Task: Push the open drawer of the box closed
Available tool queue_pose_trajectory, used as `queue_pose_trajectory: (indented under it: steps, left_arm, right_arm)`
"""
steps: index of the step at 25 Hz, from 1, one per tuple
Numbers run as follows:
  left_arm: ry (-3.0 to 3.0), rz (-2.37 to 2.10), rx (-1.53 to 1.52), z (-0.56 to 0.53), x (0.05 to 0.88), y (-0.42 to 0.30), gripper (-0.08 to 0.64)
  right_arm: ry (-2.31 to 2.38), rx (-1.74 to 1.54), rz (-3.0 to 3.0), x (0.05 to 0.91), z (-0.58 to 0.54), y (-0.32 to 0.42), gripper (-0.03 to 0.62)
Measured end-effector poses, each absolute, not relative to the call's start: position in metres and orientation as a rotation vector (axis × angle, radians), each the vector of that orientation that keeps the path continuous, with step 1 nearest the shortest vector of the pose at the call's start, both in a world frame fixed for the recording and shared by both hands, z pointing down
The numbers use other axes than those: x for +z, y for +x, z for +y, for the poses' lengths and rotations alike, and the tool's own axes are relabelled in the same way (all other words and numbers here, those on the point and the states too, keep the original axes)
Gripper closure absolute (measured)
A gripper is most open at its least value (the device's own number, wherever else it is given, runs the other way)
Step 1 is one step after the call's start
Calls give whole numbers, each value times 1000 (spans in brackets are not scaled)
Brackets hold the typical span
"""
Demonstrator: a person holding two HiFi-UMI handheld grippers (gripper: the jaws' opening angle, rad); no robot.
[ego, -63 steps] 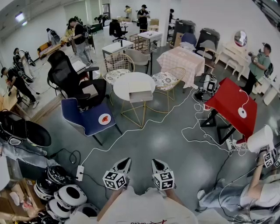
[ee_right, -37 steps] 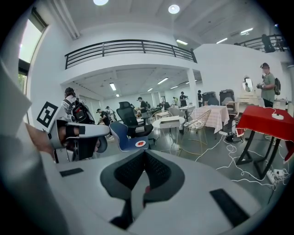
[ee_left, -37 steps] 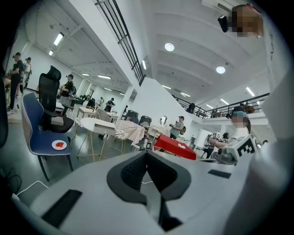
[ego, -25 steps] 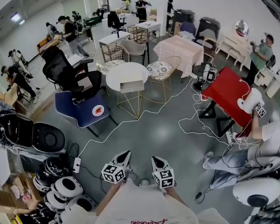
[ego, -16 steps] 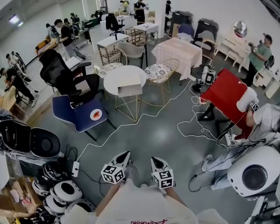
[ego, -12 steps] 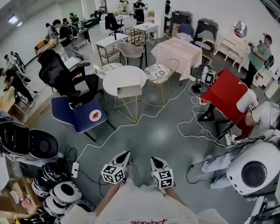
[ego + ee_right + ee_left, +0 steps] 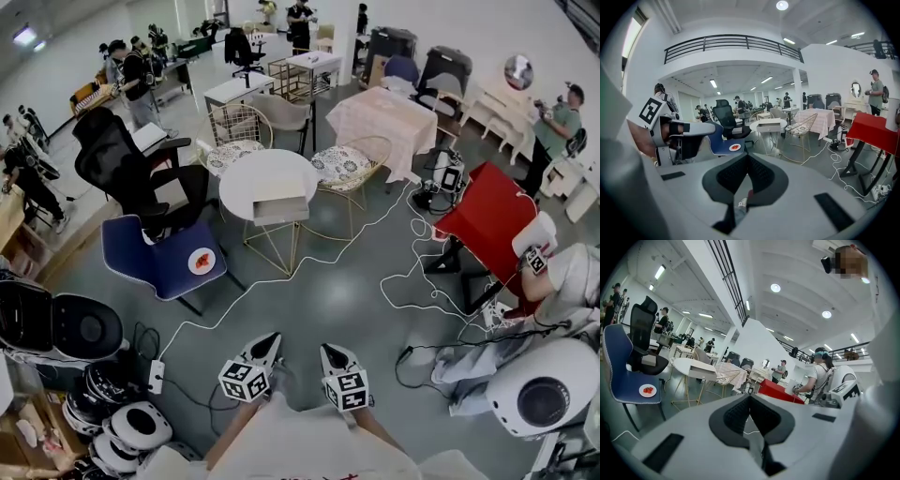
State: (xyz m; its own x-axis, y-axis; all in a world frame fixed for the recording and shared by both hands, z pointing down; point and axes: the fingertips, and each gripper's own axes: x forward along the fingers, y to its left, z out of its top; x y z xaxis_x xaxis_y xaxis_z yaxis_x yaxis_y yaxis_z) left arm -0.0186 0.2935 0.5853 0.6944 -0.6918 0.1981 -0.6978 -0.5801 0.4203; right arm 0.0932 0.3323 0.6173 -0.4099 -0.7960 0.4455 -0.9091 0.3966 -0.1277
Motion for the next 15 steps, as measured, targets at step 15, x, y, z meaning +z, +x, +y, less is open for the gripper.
queue_pose_trajectory:
  steps: [15]
  left_arm:
    - [2422, -1026, -37, 133, 564, -65, 548]
  right_arm:
    - [1438, 457, -2294, 593, 170, 39, 577]
